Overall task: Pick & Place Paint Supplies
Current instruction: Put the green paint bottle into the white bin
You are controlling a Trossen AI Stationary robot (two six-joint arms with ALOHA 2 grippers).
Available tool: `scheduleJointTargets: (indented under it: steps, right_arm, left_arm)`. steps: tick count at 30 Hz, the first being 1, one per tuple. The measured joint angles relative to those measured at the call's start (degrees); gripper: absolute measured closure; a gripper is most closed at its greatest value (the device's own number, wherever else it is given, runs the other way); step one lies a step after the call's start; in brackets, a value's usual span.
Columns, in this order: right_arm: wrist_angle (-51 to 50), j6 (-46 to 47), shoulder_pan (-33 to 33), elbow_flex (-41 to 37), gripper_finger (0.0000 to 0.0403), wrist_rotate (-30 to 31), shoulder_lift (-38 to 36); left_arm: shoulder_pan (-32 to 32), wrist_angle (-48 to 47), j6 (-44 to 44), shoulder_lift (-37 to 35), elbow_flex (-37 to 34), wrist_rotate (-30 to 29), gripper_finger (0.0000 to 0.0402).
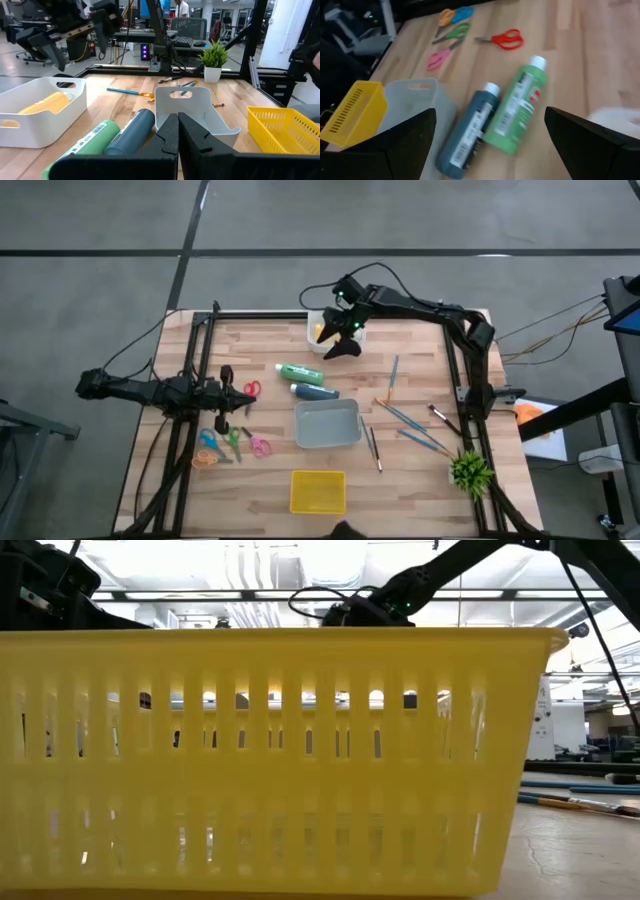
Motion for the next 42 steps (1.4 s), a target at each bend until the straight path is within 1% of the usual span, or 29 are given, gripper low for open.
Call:
scheduleJointTargets:
  steps: [5, 6, 8, 14, 18, 21, 23, 25, 29, 33, 36, 42]
  right_arm:
    - [2.85, 0.62, 4.8, -0.39, 0.0032, -0.03, -0.02]
    - [3.29, 0.87, 5.81, -0.39, 0.0032, 0.7, -0.06]
    - [3.66, 1.76, 7.69, -0.39, 0.0032, 4.5, -0.17]
    - [4.55, 2.78, 13.09, -0.5, 0.0032, 19.67, 0.69]
    - [9.83, 7.73, 16.07, -0.58, 0.0032, 30.29, 1.05]
    - [15.02, 10.32, 17.74, -1.1, 0.0032, 35.89, 1.05]
    - [17.18, 12.02, 18.52, -1.34, 0.0032, 38.6, 1.1]
    - [18.06, 14.36, 18.86, -1.39, 0.0032, 40.69, 1.14]
    - [18.14, 17.47, 18.55, -1.71, 0.0032, 41.53, 1.14]
    - [18.2, 20.08, 17.51, -2.2, 0.0032, 44.26, 1.14]
    - [18.51, 20.81, 16.64, -3.19, 0.0032, 45.77, 1.14]
    - [23.15, 20.99, 16.47, -6.36, 0.0032, 48.54, 1.14]
  left_arm:
    - [0.02, 0.0, -0.01, 0.02, 0.02, 0.0, 0.0401]
    - [0.02, 0.0, 0.0, 0.0, 0.0, 0.0, 0.0401]
    - [0.0, 0.02, -0.02, 0.0, 0.02, 0.0, 0.0401]
    - [0.02, 0.02, -0.02, 0.02, 0.01, -0.01, 0.0401]
    - [0.0, 0.01, -0.01, 0.02, 0.02, 0.0, 0.0401]
    - [0.0, 0.0, -0.01, 0.02, 0.01, 0.0, 0.0401]
    - [0.0, 0.02, 0.0, 0.02, 0.0, 0.0, 0.0401]
    - [0.0, 0.01, -0.01, 0.02, 0.02, 0.0, 0.0401]
    - [0.01, 0.01, -0.01, 0.02, 0.0, 0.0, 0.0401]
    - [0.01, 0.02, -0.01, 0.02, 0.02, 0.0, 0.0401]
    - [0.01, 0.01, -0.01, 0.02, 0.02, 0.0, 0.0401]
    - [0.0, 0.0, 0.0, 0.02, 0.02, 0.0, 0.0401]
